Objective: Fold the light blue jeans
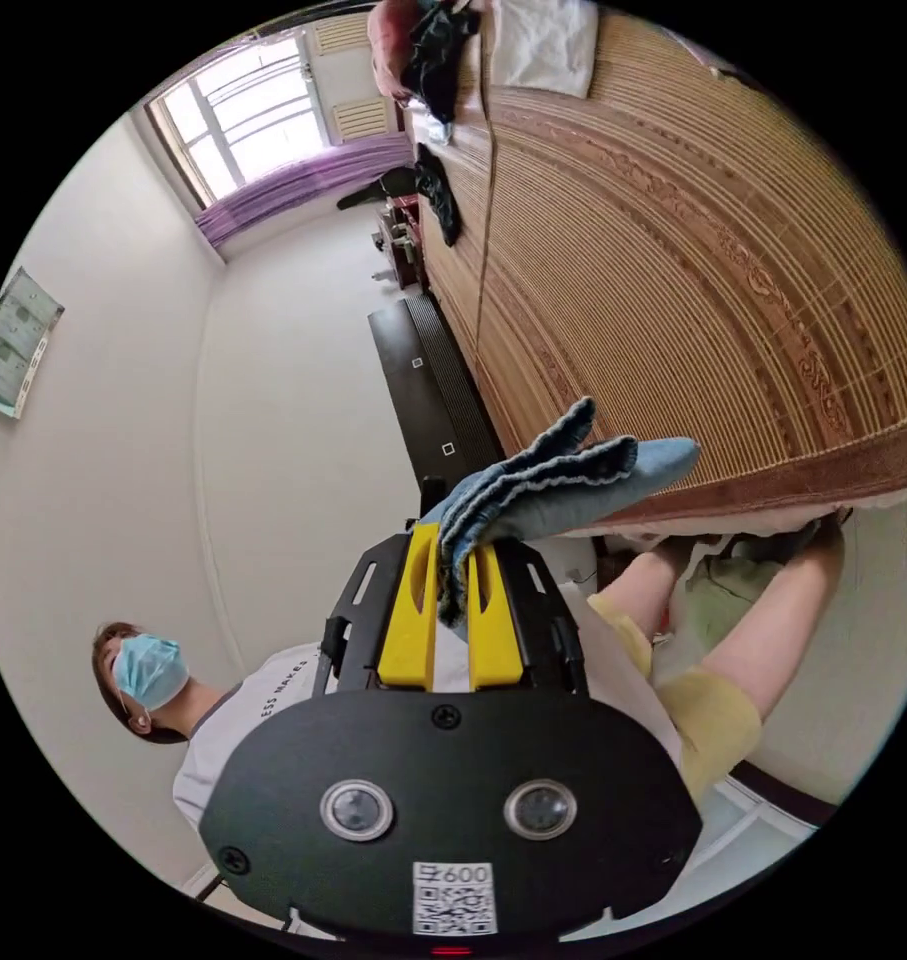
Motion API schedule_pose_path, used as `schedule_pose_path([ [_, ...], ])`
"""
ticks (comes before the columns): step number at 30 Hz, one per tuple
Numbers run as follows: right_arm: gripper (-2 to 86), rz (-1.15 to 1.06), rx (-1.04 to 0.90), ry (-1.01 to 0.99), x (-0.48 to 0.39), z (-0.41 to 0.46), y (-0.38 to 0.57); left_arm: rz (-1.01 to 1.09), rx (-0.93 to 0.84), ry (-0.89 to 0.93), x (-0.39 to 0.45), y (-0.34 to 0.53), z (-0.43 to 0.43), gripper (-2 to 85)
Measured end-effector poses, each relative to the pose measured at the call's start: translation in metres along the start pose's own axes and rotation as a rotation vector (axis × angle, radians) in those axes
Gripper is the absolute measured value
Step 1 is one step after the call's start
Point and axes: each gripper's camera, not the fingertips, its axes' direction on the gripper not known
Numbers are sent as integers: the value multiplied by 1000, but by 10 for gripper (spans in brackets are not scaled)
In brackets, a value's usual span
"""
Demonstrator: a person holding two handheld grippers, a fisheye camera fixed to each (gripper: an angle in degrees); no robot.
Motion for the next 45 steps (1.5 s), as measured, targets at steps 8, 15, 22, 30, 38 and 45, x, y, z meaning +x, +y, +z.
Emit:
schedule_pose_path([
  [8,-7,-371,91,97,-254,-25,-1,348,-24,-47,134,-158,58,61],
  [15,-7,-334,87,87,-309,21,26,367,-52,-34,133,-222,37,62],
  [22,-6,-161,90,90,-285,83,31,252,-111,-10,52,-307,-29,62],
  [30,-7,-26,69,100,-245,85,-62,139,-40,3,-48,-443,-86,62],
  [38,-6,-186,-42,159,-310,55,-327,299,117,-84,-41,-668,-150,62],
  [45,-4,-246,-80,411,-247,81,-524,549,199,-392,-135,-839,-210,61],
])
